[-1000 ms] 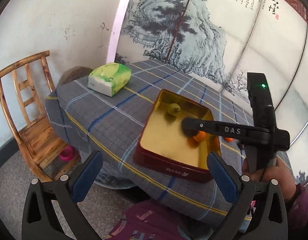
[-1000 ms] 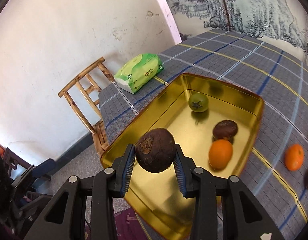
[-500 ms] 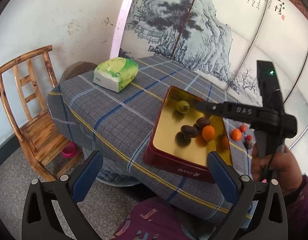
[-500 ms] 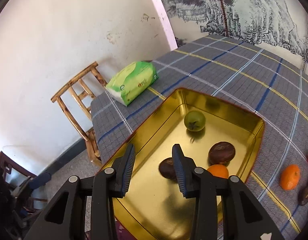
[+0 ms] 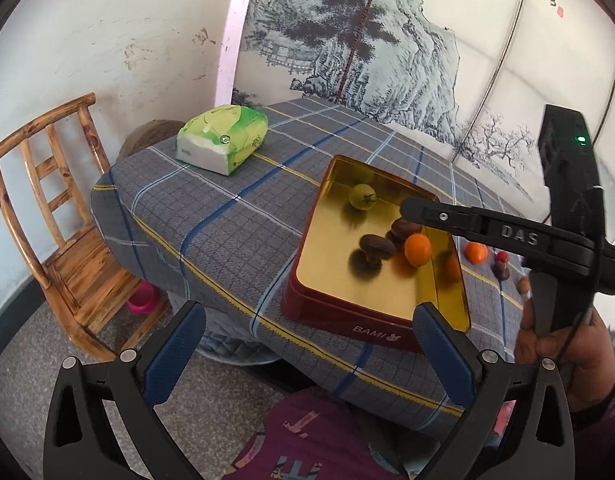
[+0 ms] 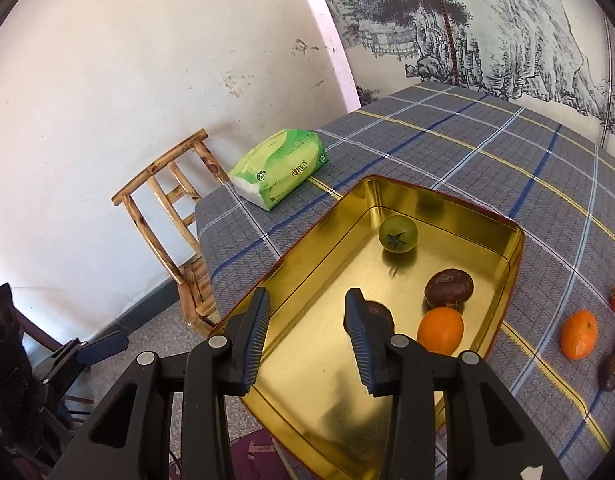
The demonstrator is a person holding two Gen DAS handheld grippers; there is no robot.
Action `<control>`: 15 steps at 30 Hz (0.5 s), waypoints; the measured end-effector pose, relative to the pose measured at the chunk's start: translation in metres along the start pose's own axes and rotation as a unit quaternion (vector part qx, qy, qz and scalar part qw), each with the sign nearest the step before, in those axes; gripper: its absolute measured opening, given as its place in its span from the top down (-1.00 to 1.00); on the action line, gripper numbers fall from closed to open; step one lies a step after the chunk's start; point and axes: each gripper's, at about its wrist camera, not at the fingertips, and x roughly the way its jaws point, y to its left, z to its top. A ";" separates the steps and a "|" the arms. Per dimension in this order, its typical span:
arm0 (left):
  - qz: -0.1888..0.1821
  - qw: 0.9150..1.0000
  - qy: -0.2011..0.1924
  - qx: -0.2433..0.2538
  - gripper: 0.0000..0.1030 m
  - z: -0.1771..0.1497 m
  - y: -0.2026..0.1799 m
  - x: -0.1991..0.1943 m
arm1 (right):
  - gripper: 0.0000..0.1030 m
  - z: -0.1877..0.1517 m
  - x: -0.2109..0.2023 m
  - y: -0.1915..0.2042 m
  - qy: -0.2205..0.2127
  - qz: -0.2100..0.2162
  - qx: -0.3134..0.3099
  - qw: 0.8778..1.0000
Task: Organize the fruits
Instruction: 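Move both grippers back toward the remaining fruits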
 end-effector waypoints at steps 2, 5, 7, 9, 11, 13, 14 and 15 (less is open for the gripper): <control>0.001 1.000 0.003 0.006 -0.99 -0.001 -0.003 0.001 | 0.25 -0.005 -0.006 0.000 -0.005 -0.005 -0.001 1.000; 0.002 1.000 0.004 0.015 -0.99 -0.001 -0.008 0.001 | 0.23 -0.016 -0.018 -0.002 -0.014 -0.016 -0.001 1.000; 0.001 1.000 0.004 0.022 -0.99 -0.001 -0.011 0.000 | 0.17 -0.026 -0.029 -0.007 -0.019 -0.026 0.003 0.999; 0.001 0.999 0.005 0.031 -0.99 -0.002 -0.017 0.000 | 0.07 -0.037 -0.043 -0.014 -0.029 -0.042 0.010 0.999; -0.001 0.999 0.008 0.044 -0.99 -0.002 -0.023 0.001 | -0.03 -0.047 -0.057 -0.024 -0.040 -0.054 0.025 0.997; -0.001 0.998 0.012 0.062 -0.99 -0.003 -0.032 0.002 | -0.15 -0.061 -0.076 -0.042 -0.052 -0.076 0.048 0.995; -0.002 0.997 0.013 0.070 -0.99 -0.003 -0.036 0.002 | -0.17 -0.067 -0.085 -0.052 -0.058 -0.090 0.058 0.993; -0.002 0.997 0.012 0.078 -0.99 -0.004 -0.040 0.001 | -0.20 -0.074 -0.094 -0.063 -0.063 -0.107 0.070 0.990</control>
